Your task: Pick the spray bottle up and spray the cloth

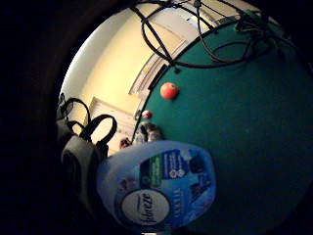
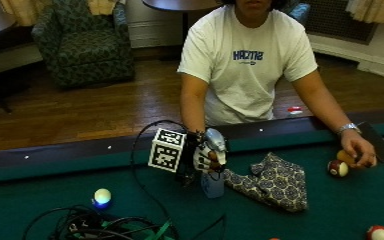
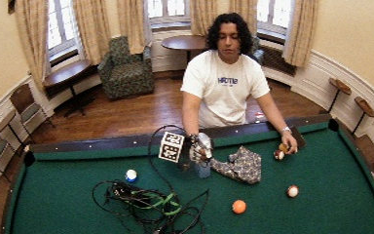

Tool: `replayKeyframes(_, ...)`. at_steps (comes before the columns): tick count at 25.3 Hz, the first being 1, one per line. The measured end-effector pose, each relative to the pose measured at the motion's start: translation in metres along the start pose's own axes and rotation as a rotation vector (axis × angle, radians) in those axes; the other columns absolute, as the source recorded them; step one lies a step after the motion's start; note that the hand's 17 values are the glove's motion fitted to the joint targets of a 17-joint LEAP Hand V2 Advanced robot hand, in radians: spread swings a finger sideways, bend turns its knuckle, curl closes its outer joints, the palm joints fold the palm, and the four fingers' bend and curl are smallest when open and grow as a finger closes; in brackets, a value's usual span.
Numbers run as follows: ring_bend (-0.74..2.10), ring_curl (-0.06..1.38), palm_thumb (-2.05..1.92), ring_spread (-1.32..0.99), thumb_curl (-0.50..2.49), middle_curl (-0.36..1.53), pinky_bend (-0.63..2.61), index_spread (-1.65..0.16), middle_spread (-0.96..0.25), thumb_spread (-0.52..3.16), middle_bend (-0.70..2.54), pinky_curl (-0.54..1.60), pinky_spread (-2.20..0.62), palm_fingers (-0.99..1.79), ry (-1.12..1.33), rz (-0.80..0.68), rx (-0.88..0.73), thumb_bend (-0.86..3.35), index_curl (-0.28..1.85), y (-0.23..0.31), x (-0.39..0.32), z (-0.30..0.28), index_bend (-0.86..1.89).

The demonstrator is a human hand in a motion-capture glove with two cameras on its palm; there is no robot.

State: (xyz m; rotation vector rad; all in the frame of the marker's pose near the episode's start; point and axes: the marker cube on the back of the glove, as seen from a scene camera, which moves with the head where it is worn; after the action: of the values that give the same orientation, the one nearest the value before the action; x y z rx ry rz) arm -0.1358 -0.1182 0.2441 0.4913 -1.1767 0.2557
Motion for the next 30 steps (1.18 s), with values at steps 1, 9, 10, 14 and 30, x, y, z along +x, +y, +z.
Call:
replayKeyframes(1,0.81,0.50,0.90,-0.21,0.78,0.58,0.49,-0.28,-0.22,0.39,0.68,0.43,-0.32,1.40,0.001,-0.001,0.000,-0.03,0.57,0.000,0.000,0.000,0.40)
replayKeyframes(9,0.81,0.50,0.89,-0.21,0.80,0.58,0.49,-0.28,-0.22,0.38,0.69,0.43,-0.32,1.40,0.003,0.002,-0.013,-0.03,0.58,0.003,0.001,0.000,0.40)
replayKeyframes(10,0.81,0.50,0.89,-0.21,0.80,0.58,0.49,-0.28,-0.22,0.38,0.69,0.43,-0.32,1.40,-0.001,0.002,-0.012,-0.03,0.58,0.002,0.000,0.000,0.40)
replayKeyframes(14,0.81,0.50,0.89,-0.21,0.80,0.58,0.50,-0.28,-0.22,0.38,0.69,0.43,-0.32,1.40,-0.072,0.011,0.013,-0.03,0.58,0.001,-0.007,-0.011,0.40)
replayKeyframes(30,0.82,0.50,0.91,-0.21,0.83,0.58,0.49,-0.28,-0.21,0.35,0.69,0.43,-0.31,1.39,-0.087,-0.110,-0.168,-0.03,0.60,-0.062,-0.165,-0.084,0.40)
